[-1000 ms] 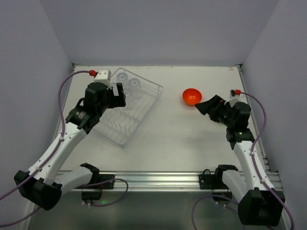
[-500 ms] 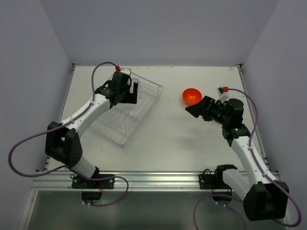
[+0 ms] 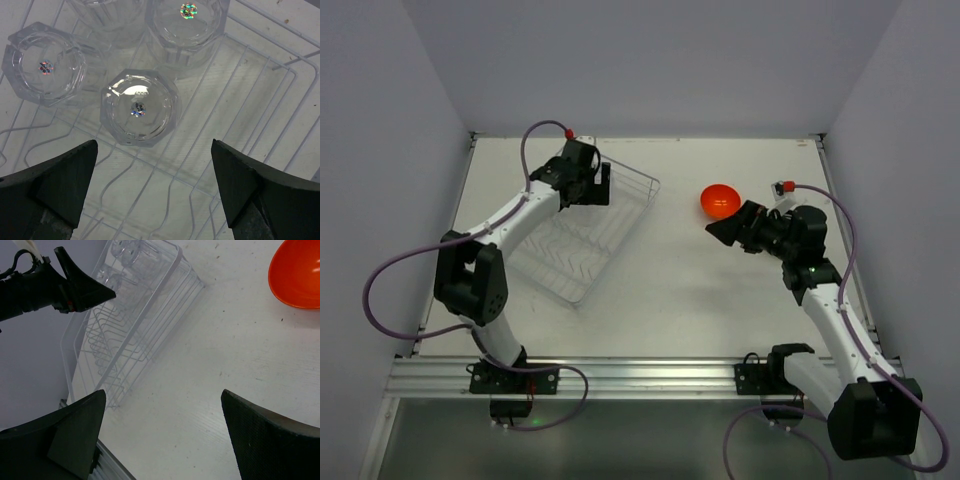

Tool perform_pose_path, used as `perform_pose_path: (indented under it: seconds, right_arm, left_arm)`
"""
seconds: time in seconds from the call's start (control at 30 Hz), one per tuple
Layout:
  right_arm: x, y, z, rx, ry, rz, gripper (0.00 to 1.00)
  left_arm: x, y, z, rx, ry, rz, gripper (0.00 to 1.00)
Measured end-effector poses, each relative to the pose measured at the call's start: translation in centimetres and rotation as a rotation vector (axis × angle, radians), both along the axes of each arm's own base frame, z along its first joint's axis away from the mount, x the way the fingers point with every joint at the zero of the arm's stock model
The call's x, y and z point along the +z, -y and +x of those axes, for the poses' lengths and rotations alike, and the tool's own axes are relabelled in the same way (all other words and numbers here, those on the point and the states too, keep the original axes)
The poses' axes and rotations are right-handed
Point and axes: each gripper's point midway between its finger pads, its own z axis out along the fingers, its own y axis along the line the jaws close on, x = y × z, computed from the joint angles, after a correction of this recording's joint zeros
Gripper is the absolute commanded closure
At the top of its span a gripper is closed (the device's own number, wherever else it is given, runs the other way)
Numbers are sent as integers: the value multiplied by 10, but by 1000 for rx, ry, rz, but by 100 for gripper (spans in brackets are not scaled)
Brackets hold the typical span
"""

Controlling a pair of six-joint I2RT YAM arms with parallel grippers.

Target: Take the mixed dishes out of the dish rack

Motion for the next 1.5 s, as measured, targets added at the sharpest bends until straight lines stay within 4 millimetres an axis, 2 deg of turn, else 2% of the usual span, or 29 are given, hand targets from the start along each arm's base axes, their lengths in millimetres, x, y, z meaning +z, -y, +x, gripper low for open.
perform_pose_path:
  seconds: [0.27, 0.77, 0.93, 1.13, 1.37, 1.5]
  right_arm:
    - [0, 0, 0, -1, -1, 0, 1]
    - [-4, 0, 4, -2, -8, -1, 1]
    - [-5, 0, 4, -2, -12, -1, 1]
    - [-5, 0, 4, -2, -12, -1, 1]
    - [-5, 0, 4, -2, -12, -1, 1]
    - [-5, 0, 4, -2, -12, -1, 1]
  left_arm:
    - [-18, -5, 16, 36, -27, 22, 0]
    - [-35, -8, 34, 77, -33, 62, 0]
    - [-34, -9, 35, 87, -28, 65, 9]
    - [-34, -6, 36, 79, -26, 50, 12]
    - [-34, -4, 35, 73, -29, 43, 23]
    - [-35, -4, 35, 72, -31, 43, 26]
